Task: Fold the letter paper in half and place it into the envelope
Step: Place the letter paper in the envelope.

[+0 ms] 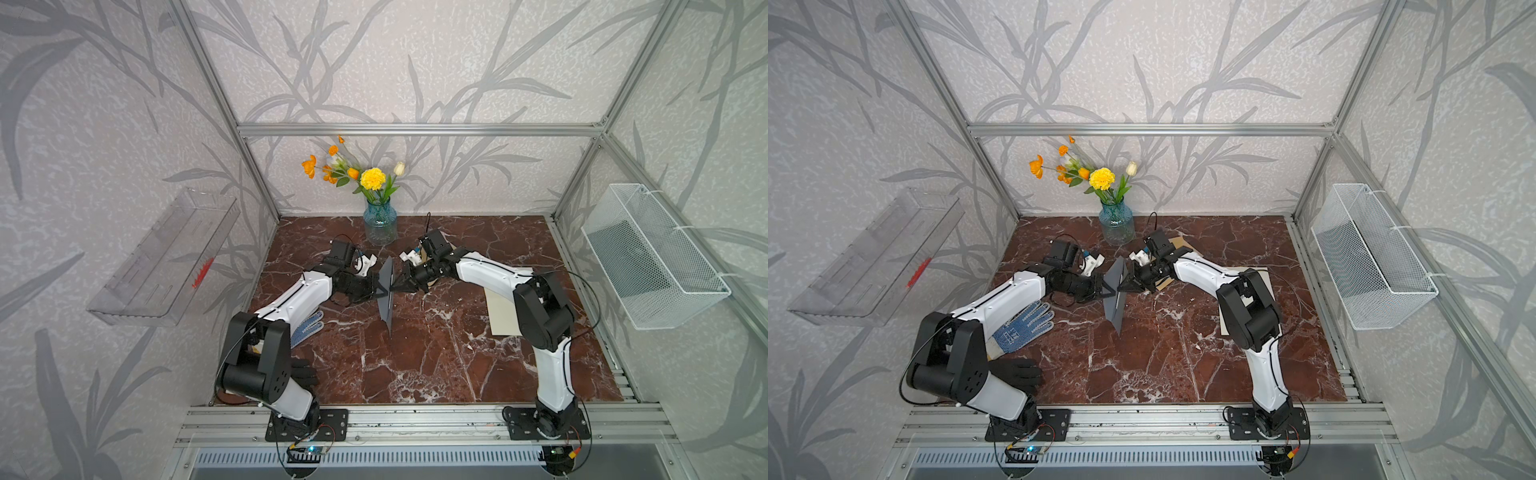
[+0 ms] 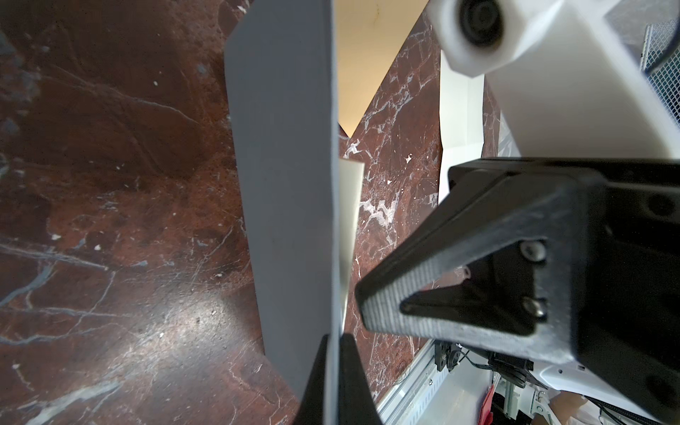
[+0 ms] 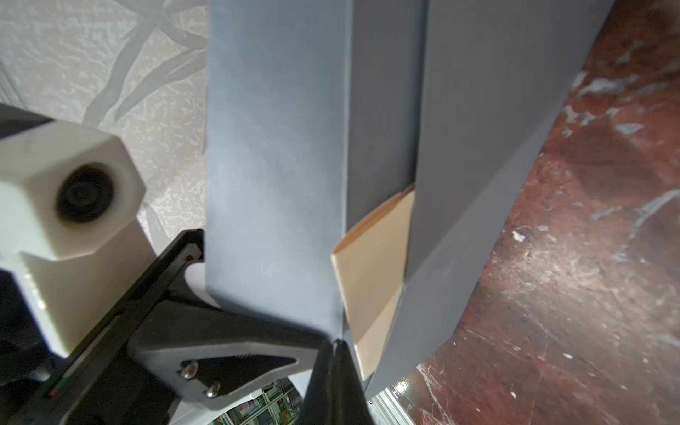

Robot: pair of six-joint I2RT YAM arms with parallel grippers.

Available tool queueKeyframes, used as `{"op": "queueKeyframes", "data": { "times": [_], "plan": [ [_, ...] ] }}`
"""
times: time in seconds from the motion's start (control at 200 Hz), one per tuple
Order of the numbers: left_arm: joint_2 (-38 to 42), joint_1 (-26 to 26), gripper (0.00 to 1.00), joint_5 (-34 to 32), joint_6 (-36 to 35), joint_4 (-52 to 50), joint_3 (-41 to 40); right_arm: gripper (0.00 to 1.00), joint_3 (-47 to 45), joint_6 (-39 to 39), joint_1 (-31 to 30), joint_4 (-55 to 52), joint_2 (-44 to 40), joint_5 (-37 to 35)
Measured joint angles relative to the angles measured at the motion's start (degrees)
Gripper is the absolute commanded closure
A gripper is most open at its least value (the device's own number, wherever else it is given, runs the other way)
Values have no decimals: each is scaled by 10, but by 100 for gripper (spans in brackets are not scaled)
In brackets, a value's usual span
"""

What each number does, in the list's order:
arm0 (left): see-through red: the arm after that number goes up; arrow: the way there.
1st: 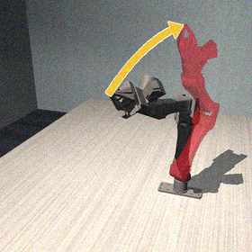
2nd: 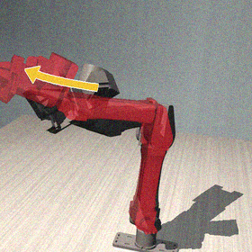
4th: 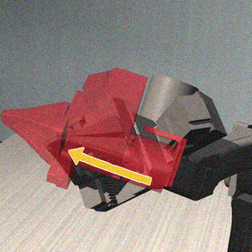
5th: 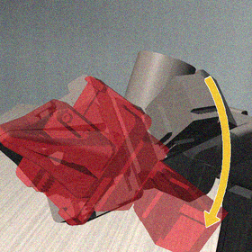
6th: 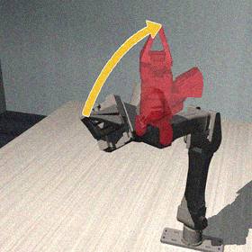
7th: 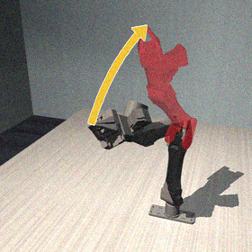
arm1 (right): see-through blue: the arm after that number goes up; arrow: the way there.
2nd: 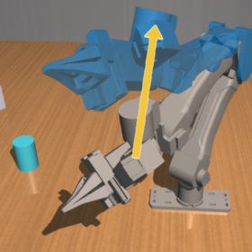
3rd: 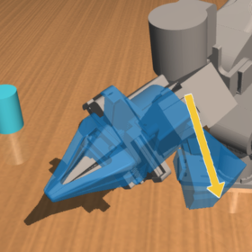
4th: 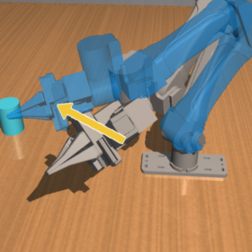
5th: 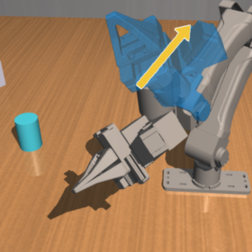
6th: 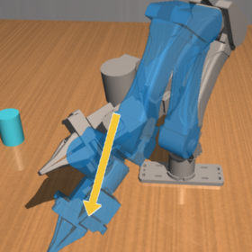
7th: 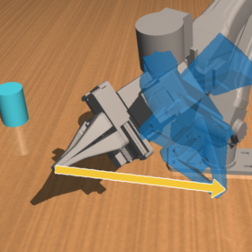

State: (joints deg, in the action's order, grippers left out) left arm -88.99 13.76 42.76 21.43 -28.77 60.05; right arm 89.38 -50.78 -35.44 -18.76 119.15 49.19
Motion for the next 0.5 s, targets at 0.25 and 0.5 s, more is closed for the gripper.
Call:
{"op": "queueKeyframes", "data": {
  "times": [0.25, 0.5],
  "plan": [
    [0, 0, 100, 0, 0, 0, 0, 100, -2, -2, 5, 6, 16, 0],
    [0, 0, 100, 0, 1, 0, 0, 100, 21, 11, 6, -15, 17, -2]
  ]
}}
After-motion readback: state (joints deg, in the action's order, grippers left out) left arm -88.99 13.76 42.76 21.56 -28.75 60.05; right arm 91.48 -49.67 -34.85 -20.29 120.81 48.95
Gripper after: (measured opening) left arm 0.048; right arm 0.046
